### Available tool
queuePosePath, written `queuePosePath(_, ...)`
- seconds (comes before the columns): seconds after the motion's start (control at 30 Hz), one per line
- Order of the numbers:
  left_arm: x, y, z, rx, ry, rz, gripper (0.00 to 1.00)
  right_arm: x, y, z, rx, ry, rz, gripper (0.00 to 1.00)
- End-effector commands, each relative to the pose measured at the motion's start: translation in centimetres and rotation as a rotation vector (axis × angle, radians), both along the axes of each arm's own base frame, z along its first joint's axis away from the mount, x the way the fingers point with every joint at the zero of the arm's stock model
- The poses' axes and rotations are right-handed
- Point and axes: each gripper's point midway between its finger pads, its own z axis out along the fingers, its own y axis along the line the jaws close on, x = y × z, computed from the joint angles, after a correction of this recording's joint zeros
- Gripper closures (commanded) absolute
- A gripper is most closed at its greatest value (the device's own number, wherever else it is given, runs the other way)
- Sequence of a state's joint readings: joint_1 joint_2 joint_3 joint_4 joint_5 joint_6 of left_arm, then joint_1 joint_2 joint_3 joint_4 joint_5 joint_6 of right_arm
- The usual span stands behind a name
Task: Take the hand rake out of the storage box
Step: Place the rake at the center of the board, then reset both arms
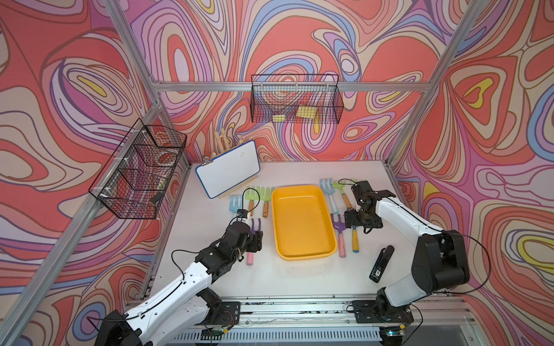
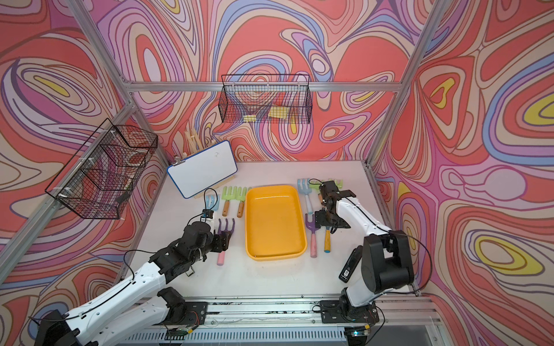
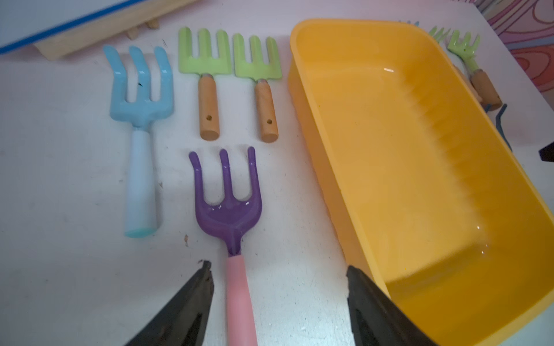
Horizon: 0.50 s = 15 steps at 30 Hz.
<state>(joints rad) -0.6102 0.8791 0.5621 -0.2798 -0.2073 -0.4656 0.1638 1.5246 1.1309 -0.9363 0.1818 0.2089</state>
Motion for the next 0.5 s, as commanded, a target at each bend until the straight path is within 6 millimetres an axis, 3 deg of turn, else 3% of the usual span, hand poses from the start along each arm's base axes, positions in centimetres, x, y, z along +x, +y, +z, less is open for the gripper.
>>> queuePosePath(0.0, 1.8, 3.6, 2.2, 0.219, -0.079, 0.113, 0.18, 3.3, -0.7, 5.3, -0.029, -0.256, -0.003, 0.02)
queuePosePath(0.1, 3.4, 5.0, 2.6, 0.295, -0.146, 0.161, 0.16, 5.0, -0.8, 8.1, -0.024, -0.403, -0.003, 0.02)
queuePosePath(0.23, 4.8, 7.7, 1.1, 0.285, -0.155, 0.214, 0.18, 7.1, 0.9, 9.2, -0.008, -0.575, 0.171, 0.02)
queuePosePath(0.27, 5.3, 8.4, 1.2, 0.263, -0.171, 0.226, 0.19, 7.5, 0.9, 9.3, -0.016, -0.622, 0.184, 0.02)
queuePosePath(0.3, 5.0, 9.2, -0.4, 0.258, -0.157, 0.225, 0.19, 7.8, 0.8, 9.2, -0.022, -0.657, 0.177, 0.02)
queuePosePath(0.47, 6.2, 11.2, -0.3, 0.197, -0.2, 0.239, 0.18, 9.2, -0.6, 7.0, -0.027, -0.664, 0.144, 0.02)
